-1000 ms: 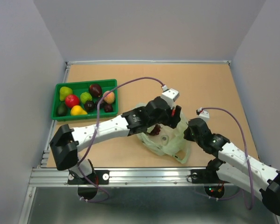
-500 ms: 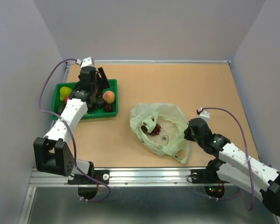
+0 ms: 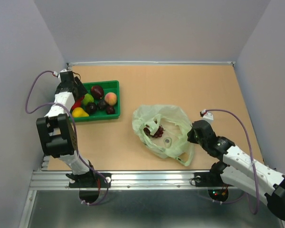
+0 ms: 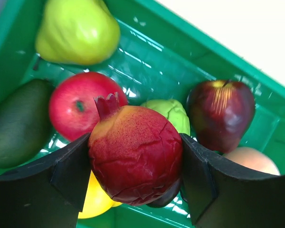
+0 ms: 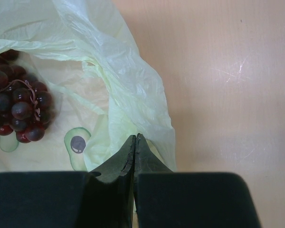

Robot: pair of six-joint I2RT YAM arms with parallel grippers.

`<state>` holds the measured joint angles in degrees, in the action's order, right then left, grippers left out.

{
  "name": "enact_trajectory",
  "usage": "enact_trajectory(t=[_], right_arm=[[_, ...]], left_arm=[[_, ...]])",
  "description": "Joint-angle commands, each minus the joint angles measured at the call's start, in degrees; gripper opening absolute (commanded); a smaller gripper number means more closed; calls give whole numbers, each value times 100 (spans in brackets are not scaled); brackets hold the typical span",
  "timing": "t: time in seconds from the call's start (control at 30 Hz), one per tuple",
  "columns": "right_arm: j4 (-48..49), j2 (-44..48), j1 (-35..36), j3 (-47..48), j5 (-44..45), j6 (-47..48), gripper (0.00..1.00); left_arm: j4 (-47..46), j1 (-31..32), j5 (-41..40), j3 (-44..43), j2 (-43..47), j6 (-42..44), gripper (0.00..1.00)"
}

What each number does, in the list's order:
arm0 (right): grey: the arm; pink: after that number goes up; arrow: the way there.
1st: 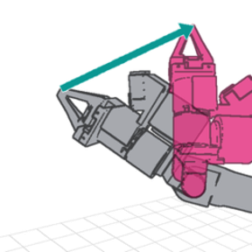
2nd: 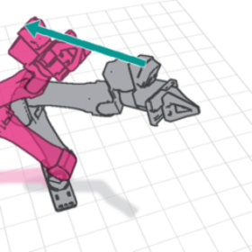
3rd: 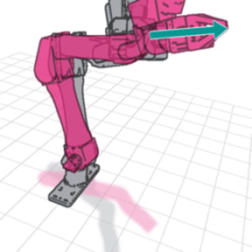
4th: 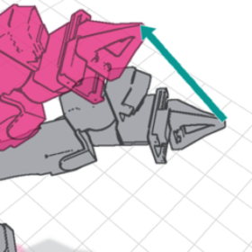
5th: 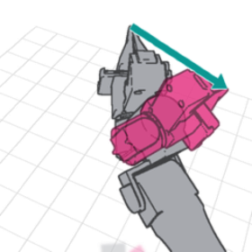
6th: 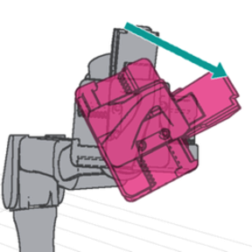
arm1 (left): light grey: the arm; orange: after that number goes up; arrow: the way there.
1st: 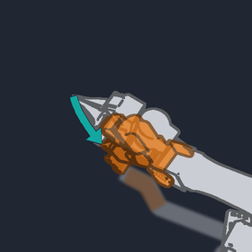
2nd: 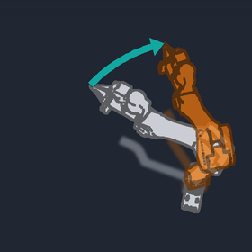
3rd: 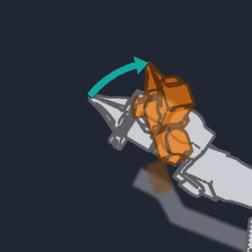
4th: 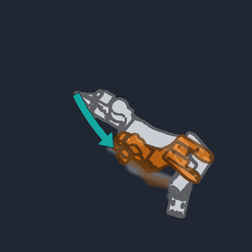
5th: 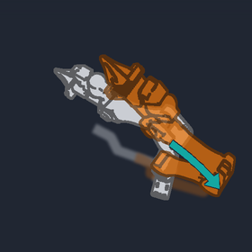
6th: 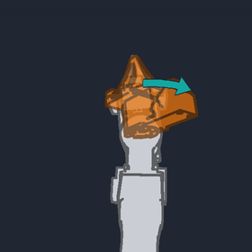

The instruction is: Untie the knot of the plastic bag and take out the fruit

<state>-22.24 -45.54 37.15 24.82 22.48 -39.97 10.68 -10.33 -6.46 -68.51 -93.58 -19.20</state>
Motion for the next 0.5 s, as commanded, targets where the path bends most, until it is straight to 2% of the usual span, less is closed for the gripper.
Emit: enact_trajectory(t=[0.0, 0.13, 0.2, 0.3, 0.37, 0.47], right_arm=[[193, -51, -23, 120, 55, 59, 1], [202, -139, -23, 155, 46, 94, 1], [202, -122, -23, 181, 46, 112, 1], [194, -61, -14, 278, 11, 339, 15], [194, -43, -23, 383, -15, 410, 17], [194, -69, -23, 541, -121, 560, 26]], left_arm=[[56, 57, 154, -136, -46, 206, 56], [92, 57, 153, -119, 23, 189, 78], [84, 75, 189, -66, 155, 180, 79], [128, 171, 49, 65, 489, 189, 89], [145, 285, -66, 145, 770, 215, 94], [215, 514, -364, 198, 1008, 224, 97]])
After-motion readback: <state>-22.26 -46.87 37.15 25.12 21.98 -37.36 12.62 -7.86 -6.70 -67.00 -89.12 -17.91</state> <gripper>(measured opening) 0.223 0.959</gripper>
